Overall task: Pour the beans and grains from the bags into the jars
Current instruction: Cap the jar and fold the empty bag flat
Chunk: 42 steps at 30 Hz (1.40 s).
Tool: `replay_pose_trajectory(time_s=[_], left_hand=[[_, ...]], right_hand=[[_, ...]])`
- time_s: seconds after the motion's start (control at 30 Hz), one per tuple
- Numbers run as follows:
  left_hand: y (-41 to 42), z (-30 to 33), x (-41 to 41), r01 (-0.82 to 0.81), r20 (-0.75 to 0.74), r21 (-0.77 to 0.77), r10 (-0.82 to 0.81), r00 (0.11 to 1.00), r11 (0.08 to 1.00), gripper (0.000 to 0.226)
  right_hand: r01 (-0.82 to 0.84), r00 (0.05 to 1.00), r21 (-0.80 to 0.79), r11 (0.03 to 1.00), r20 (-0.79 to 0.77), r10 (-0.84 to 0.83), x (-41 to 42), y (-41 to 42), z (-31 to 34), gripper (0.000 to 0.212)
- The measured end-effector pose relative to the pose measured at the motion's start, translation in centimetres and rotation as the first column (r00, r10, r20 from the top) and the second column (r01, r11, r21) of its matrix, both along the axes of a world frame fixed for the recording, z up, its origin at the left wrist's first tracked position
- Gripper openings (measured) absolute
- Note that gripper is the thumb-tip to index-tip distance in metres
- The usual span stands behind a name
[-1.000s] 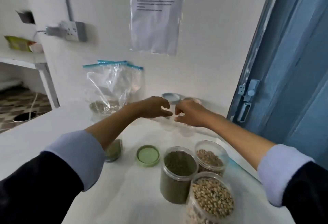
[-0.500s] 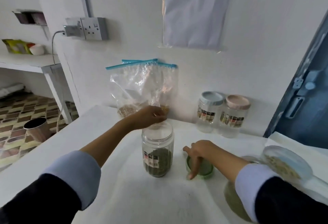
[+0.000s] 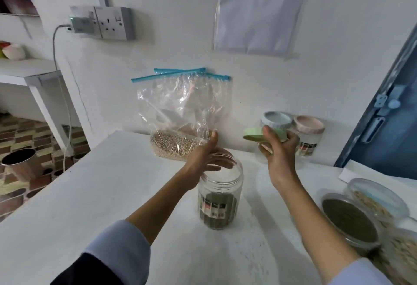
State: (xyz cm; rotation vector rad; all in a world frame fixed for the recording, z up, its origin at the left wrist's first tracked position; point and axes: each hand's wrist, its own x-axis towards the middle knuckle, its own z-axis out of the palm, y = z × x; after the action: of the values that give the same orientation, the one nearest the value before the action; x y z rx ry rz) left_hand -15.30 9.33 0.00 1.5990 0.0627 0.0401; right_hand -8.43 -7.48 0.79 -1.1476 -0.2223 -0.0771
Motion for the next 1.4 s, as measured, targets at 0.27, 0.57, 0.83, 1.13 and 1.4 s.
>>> replay_pose_trajectory(time_s=[0.27, 0.57, 0.83, 1.13, 1.4], left_hand=[[-1.3, -0.6, -1.1, -0.179, 0.055, -0.258, 0.2, 0.978, 0.949, 0.063], [-1.4, -2.6, -1.6, -0.257, 0.105, -0.318, 0.303, 0.947, 0.913, 0.05], [-1.2, -2.8, -1.8, -0.164, 0.121, -0.254, 0.199, 0.973, 0.953, 0.043], [-1.9, -2.9, -1.3, -0.255, 0.096, -0.292, 0.294, 0.951, 0.922, 0.034], [-1.5, -3.7, -1.2, -0.202, 0.3, -0.104, 0.224, 0.927, 0.974, 0.041]], right_hand=[[-0.319, 0.943, -0.08, 0.944, 0.073, 0.325, -5.2, 2.6, -3.1, 0.056], [-0.373, 0.925, -0.125, 0.919, 0.026, 0.379, -5.2, 2.2, -3.3, 0.031], [-0.406, 0.91, -0.155, 0.901, 0.021, 0.414, -4.9, 1.5, -3.1, 0.031], [-0.215, 0.95, -0.321, 0.922, 0.152, 0.274, -5.6, 1.1, -3.5, 0.045], [-0.363, 0.881, -0.428, 0.828, 0.132, 0.454, -4.3, -0.7, -3.2, 0.033]])
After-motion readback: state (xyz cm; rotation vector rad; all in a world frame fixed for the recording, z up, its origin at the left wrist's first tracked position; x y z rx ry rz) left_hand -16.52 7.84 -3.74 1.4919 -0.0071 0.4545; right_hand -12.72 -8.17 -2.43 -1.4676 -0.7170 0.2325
